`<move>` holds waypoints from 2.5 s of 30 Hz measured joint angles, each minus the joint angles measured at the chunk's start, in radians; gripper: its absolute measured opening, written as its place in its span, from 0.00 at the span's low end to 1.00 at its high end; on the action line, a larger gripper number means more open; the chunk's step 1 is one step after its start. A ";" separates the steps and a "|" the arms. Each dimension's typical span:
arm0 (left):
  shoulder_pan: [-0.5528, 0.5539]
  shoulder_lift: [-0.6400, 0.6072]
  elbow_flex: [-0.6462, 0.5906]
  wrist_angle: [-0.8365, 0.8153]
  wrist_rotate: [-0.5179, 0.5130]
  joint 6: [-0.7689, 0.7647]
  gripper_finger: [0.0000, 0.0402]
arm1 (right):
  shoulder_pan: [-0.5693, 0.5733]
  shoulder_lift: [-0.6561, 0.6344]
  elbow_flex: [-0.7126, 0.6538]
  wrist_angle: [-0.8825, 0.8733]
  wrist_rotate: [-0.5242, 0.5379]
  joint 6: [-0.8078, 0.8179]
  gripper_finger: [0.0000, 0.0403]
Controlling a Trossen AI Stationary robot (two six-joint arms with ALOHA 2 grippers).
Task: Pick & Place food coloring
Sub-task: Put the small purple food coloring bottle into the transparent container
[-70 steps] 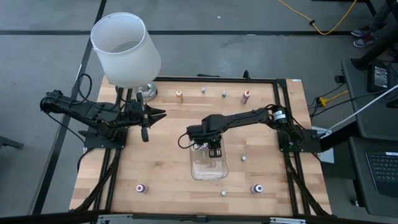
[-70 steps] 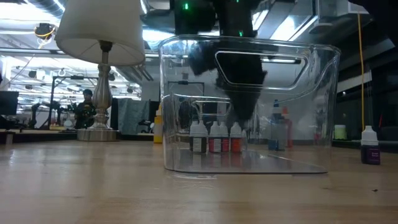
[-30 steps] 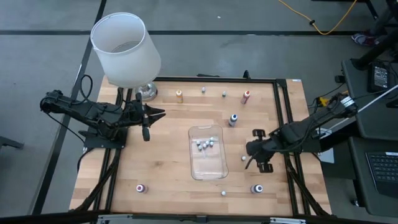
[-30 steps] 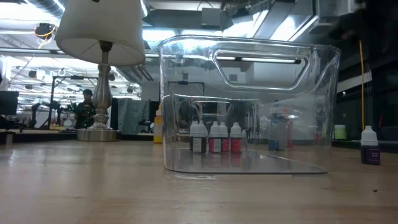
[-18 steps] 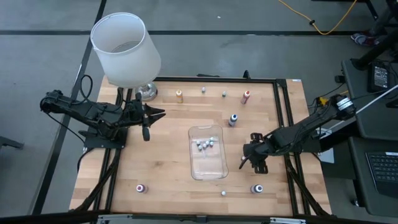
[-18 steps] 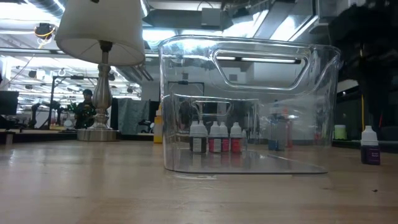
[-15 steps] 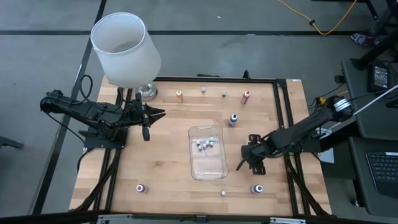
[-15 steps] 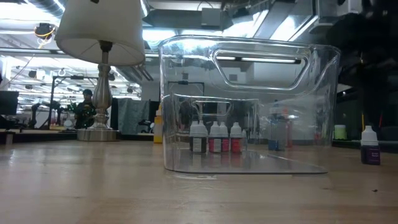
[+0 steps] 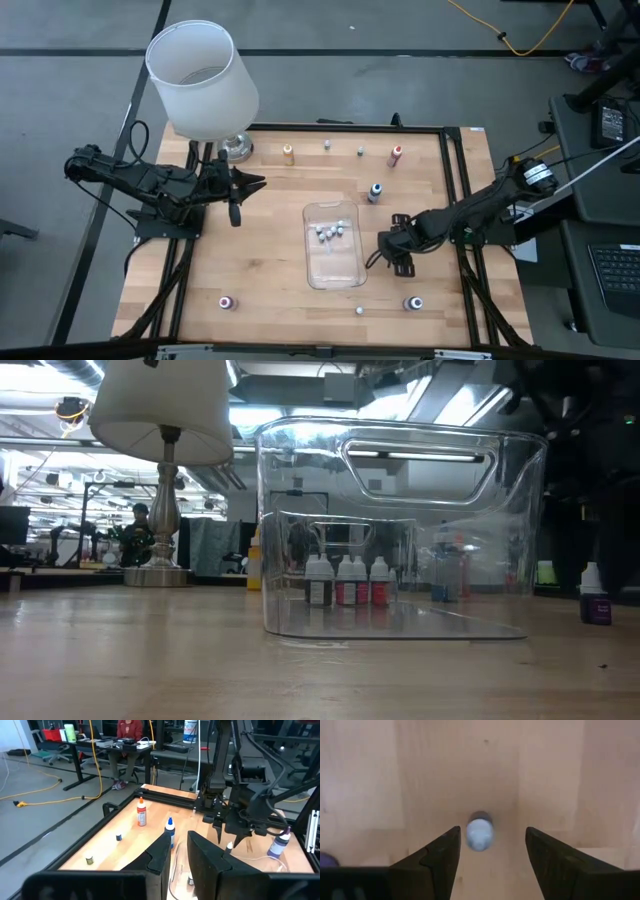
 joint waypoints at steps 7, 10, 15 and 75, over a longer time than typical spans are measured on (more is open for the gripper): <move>0.000 0.000 0.000 0.000 0.000 -0.004 0.15 | -0.015 0.000 0.000 0.000 0.000 -0.023 0.56; 0.000 0.000 0.000 0.000 0.000 -0.004 0.15 | -0.016 0.000 0.000 0.001 -0.007 -0.025 0.56; 0.000 0.000 0.000 0.000 0.000 -0.004 0.15 | -0.015 0.000 0.000 0.013 -0.008 -0.028 0.54; 0.000 0.000 0.000 -0.008 0.001 0.001 0.15 | -0.135 0.181 0.931 -0.639 -0.001 -0.281 0.16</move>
